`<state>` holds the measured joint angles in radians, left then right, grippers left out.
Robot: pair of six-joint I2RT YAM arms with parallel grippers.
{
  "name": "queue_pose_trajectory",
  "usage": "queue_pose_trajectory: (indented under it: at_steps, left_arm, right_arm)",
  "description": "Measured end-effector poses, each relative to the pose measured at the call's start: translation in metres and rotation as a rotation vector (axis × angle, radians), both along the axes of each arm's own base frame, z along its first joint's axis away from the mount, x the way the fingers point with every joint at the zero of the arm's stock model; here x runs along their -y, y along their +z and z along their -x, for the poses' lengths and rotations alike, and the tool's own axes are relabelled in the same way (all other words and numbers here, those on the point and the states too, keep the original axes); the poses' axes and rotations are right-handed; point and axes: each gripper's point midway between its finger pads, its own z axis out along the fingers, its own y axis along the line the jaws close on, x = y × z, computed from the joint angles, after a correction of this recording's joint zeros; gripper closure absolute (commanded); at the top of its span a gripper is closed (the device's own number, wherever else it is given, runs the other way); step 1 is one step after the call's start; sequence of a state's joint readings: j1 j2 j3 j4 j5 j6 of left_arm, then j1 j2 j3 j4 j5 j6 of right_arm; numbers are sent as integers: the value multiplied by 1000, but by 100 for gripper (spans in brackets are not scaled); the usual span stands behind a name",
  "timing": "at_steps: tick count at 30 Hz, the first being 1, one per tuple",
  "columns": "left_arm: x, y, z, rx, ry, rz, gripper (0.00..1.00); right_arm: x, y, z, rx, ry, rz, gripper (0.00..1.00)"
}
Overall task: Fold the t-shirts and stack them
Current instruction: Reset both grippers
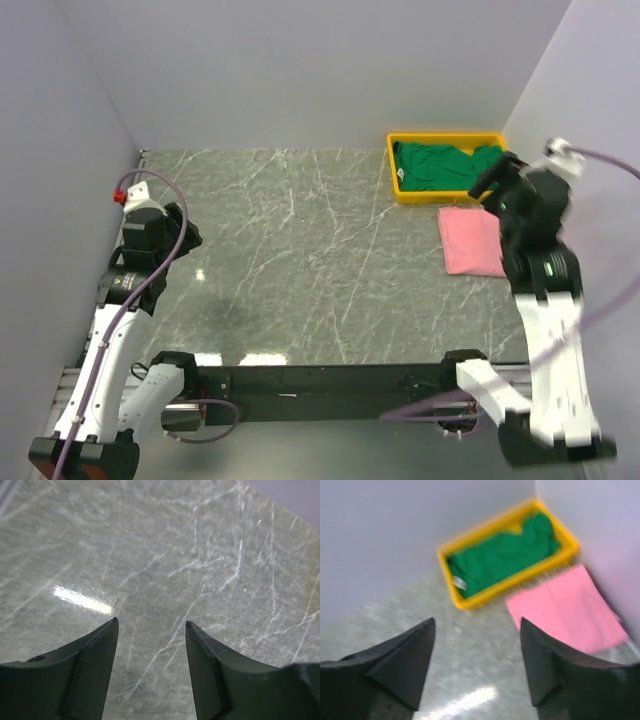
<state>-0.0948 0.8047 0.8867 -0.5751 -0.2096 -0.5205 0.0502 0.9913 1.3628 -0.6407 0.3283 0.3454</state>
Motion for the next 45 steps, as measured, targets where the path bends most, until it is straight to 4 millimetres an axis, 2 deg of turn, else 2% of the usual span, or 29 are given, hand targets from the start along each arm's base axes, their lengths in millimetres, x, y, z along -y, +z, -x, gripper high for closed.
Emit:
queue_pose_trajectory:
  at_steps: [1, 2, 5, 8, 12, 16, 19, 25, 33, 40, 45]
  left_arm:
    - [-1, 8, 2, 12, 6, -2, 36]
    - [-3, 19, 4, 33, 15, -4, 35]
    - [-12, 60, 16, 126, 54, -12, 18]
    - [-22, 102, 34, 231, 109, -7, 6]
    - [-38, 151, 66, 357, 179, -10, 0]
    - [-50, 181, 89, 419, 236, -21, 1]
    - [-57, 187, 99, 415, 261, -47, 0]
    - [-56, 194, 109, 412, 239, -73, 1]
    - [-51, 190, 105, 392, 198, -92, 1]
    - [-47, 175, 98, 352, 171, -105, 1]
    - [-45, 174, 99, 352, 157, -108, 1]
  right_arm:
    - [-1, 14, 19, 69, 7, -16, 17]
    - [-3, 23, 35, 131, 18, -35, 16]
    - [-7, 43, 89, 312, 53, -62, 14]
    - [-11, 46, 120, 418, 87, -68, 13]
    - [-17, 34, 132, 441, 126, -63, 12]
    - [-25, 20, 131, 421, 176, -63, 11]
    - [-27, 14, 133, 420, 194, -52, 10]
    - [-26, 20, 145, 459, 206, -25, 9]
    - [-21, 17, 154, 476, 189, 5, 8]
    - [-19, 9, 153, 463, 180, 13, 7]
    - [-19, 8, 154, 465, 181, 19, 7]
